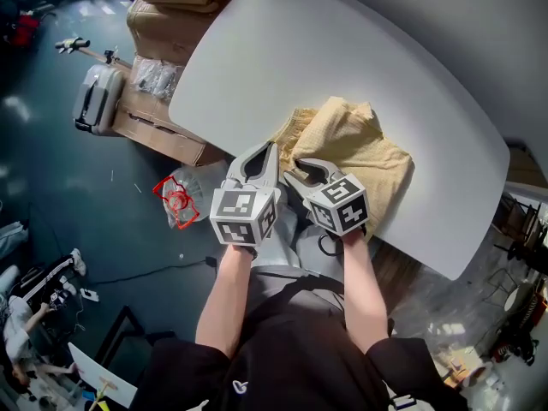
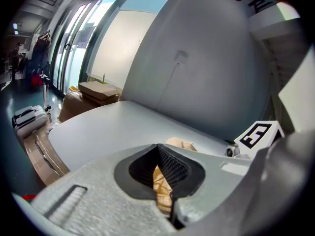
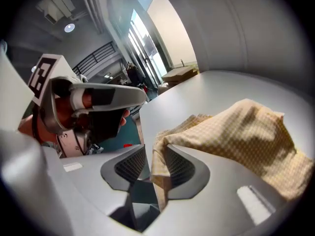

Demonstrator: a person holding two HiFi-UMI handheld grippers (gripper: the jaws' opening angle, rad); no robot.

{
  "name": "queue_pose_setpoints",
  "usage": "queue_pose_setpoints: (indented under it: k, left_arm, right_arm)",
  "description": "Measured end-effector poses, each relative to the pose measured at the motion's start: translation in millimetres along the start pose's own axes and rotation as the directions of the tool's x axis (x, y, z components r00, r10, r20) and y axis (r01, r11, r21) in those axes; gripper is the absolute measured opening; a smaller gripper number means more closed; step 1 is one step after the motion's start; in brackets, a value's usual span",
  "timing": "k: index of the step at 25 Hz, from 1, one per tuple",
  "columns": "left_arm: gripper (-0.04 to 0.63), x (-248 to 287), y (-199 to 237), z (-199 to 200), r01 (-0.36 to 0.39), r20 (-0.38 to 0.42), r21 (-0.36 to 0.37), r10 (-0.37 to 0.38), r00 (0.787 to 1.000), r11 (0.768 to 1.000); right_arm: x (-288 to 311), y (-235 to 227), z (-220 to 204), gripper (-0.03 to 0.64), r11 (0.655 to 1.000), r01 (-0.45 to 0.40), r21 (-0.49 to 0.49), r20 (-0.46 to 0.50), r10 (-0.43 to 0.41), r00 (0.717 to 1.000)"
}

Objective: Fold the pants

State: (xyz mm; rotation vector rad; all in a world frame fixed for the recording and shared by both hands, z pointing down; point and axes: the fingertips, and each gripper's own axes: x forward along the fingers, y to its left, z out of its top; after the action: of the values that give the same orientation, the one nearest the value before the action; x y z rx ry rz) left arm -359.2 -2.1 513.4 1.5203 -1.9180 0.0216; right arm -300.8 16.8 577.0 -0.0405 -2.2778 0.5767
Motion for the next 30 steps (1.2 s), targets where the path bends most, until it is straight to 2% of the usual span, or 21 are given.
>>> queue_pose_setpoints:
  k: [3, 5, 6, 8, 10, 12, 15, 17, 19, 23, 25, 28, 30]
  left_arm:
    - [0.005, 8.2, -22.7, 17.9, 0.051, 0.018, 0.033, -0.052, 0.999, 0.998]
    - [0.005, 15.7, -43.8, 32.5, 0.093, 0.033, 0.064, -0.095, 0.995, 0.994]
    - [0.005, 19.4, -56.4, 40.7, 0.115, 0.043, 0.083, -0.119, 0.992, 0.99]
    - [0.005, 25.5, -87.3, 59.1, 0.168, 0.065, 0.129, -0.177, 0.982, 0.977]
    - [0.005, 28.9, -124.0, 79.1, 0.226, 0.091, 0.178, -0.245, 0.965, 0.958]
    - [0.005, 29.9, -160.5, 97.6, 0.277, 0.113, 0.218, -0.306, 0.945, 0.936]
    - [0.005, 31.6, -208.6, 117.9, 0.325, 0.131, 0.282, -0.372, 0.919, 0.903]
    - [0.005, 32.8, -240.5, 130.3, 0.366, 0.147, 0.336, -0.433, 0.889, 0.868]
    - [0.005, 28.1, -269.6, 141.0, 0.39, 0.166, 0.371, -0.473, 0.865, 0.843]
    - [0.005, 12.7, -310.1, 155.4, 0.395, 0.194, 0.39, -0.494, 0.848, 0.832]
    - [0.005, 10.1, -325.5, 159.5, 0.404, 0.204, 0.407, -0.512, 0.834, 0.82]
    - [0.005, 4.6, -349.3, 167.8, 0.414, 0.239, 0.442, -0.549, 0.801, 0.796]
    - [0.005, -2.0, -362.0, 174.3, 0.406, 0.261, 0.461, -0.558, 0.787, 0.789]
  right_arm:
    - [-40.5, -13.3, 35.4, 0.134, 0.998, 0.055, 0.0, 0.13, -0.055, 0.99]
    - [-81.4, -29.0, 61.2, 0.126, 0.993, 0.114, 0.02, 0.243, -0.115, 0.963]
    - [-105.7, -37.9, 72.8, 0.12, 0.988, 0.151, 0.033, 0.302, -0.153, 0.941]
    - [-159.3, -55.4, 90.7, 0.08, 0.969, 0.241, 0.062, 0.402, -0.245, 0.882]
    - [-212.5, -64.9, 102.2, 0.033, 0.95, 0.3, 0.083, 0.484, -0.301, 0.821]
    - [-261.1, -66.0, 110.7, 0.029, 0.942, 0.321, 0.103, 0.572, -0.32, 0.756]
    - [-325.4, -69.5, 116.3, 0.005, 0.908, 0.394, 0.139, 0.672, -0.379, 0.637]
    - [-359.4, -72.3, 116.4, 0.004, 0.88, 0.449, 0.154, 0.709, -0.415, 0.57]
    - [-388.1, -71.8, 113.4, 0.004, 0.858, 0.488, 0.16, 0.73, -0.435, 0.527]
    - [-437.2, -65.4, 106.9, 0.005, 0.82, 0.551, 0.155, 0.755, -0.458, 0.469]
    - [-462.4, -62.6, 107.6, 0.005, 0.788, 0.596, 0.154, 0.773, -0.472, 0.425]
    - [-503.9, -59.9, 107.7, 0.005, 0.71, 0.681, 0.18, 0.801, -0.508, 0.318]
    - [-527.0, -59.1, 105.6, 0.004, 0.667, 0.713, 0.213, 0.814, -0.526, 0.248]
